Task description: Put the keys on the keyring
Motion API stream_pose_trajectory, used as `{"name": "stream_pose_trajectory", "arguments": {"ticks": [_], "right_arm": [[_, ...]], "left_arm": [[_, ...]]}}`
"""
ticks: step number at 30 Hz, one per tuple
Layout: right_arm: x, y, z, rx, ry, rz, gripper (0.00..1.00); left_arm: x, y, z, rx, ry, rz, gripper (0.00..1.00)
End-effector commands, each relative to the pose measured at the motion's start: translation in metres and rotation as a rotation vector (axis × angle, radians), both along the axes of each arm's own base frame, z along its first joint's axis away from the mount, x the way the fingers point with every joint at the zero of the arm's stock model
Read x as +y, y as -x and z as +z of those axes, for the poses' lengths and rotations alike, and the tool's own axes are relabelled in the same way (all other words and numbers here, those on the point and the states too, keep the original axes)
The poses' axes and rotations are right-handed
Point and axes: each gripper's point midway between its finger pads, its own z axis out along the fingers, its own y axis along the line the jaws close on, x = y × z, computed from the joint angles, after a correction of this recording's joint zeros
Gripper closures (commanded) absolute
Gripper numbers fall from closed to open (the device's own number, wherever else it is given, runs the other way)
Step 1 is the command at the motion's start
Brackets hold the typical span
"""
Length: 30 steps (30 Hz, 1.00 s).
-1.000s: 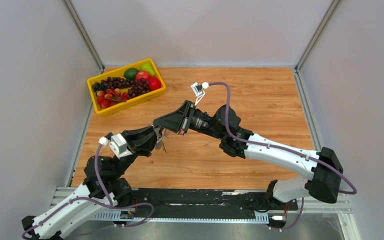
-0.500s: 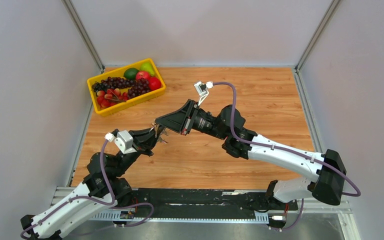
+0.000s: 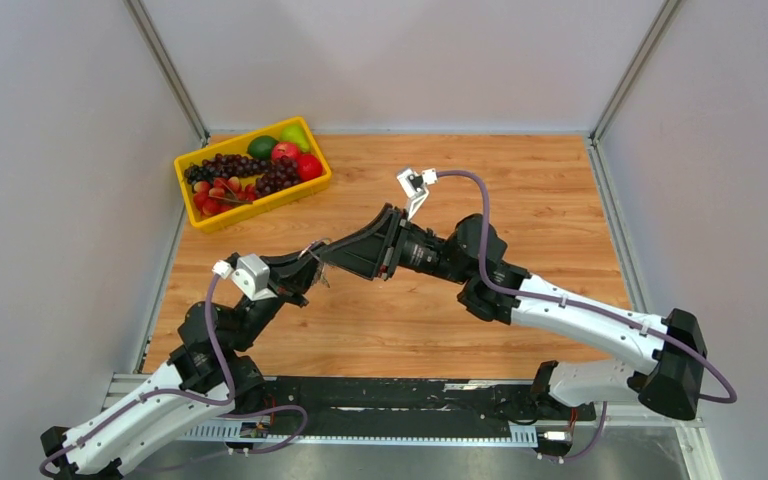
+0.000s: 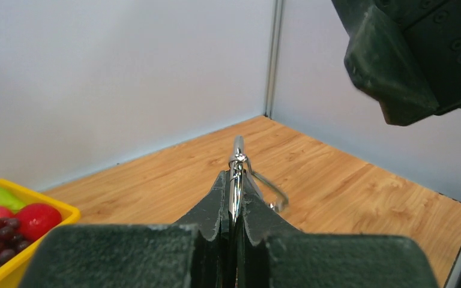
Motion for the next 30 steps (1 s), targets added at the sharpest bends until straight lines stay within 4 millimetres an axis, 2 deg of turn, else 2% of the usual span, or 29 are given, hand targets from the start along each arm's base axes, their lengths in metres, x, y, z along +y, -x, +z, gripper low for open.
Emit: {"name": "stream_pose_trajectory", "arguments": {"ticks": [1, 8, 13, 18, 24, 30], "right_arm": [[-0.017, 0.015, -0.001, -0.089, 0.018, 0.018, 0.59], [-0.061, 0.001, -0.005, -0.175, 0.065, -0.193, 0.5], [-0.084, -0.014, -0.021, -0.176, 0.112, -0.332, 0.44], [-0.102, -0.033, -0.045, -0.174, 0.193, -0.466, 0.41], [-0.126, -0.047, -0.077, -0.174, 0.295, -0.582, 0.36], [-0.147, -0.055, -0.125, -0.141, 0.454, -0.658, 0.33]], "left_arm": [[0.011, 0.0, 0.029, -0.042, 0.077, 0.037, 1.0], [0.01, -0.004, 0.03, -0.043, 0.069, 0.052, 1.0], [0.003, -0.009, 0.029, -0.031, 0.05, 0.05, 1.0], [0.0, -0.019, 0.024, 0.025, 0.021, 0.077, 1.0], [-0.003, -0.029, 0.02, 0.081, 0.003, 0.111, 1.0], [-0.01, -0.045, 0.008, 0.173, -0.047, 0.159, 1.0]]}}
